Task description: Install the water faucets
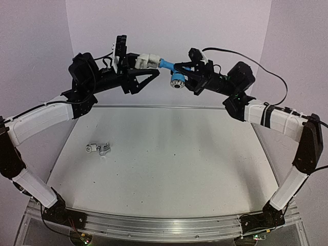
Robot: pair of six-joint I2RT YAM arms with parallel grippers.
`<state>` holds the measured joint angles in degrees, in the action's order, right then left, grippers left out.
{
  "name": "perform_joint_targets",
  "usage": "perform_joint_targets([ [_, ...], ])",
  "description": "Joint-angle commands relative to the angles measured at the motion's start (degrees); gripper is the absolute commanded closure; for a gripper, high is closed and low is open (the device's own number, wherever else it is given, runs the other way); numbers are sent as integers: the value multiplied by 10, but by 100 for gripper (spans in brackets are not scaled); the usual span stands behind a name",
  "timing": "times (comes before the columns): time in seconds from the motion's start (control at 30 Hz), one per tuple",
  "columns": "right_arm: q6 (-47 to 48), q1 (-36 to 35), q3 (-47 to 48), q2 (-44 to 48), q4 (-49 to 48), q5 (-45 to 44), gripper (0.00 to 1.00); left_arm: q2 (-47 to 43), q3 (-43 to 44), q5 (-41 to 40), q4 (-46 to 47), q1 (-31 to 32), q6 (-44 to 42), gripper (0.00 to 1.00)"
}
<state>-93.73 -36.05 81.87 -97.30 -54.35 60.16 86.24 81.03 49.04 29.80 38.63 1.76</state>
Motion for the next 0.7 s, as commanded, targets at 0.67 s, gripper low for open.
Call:
perform_joint_targets([
  [0.67, 1256, -48, -177, 191, 363, -318, 100, 21, -144, -112, 46, 29, 965, 0],
])
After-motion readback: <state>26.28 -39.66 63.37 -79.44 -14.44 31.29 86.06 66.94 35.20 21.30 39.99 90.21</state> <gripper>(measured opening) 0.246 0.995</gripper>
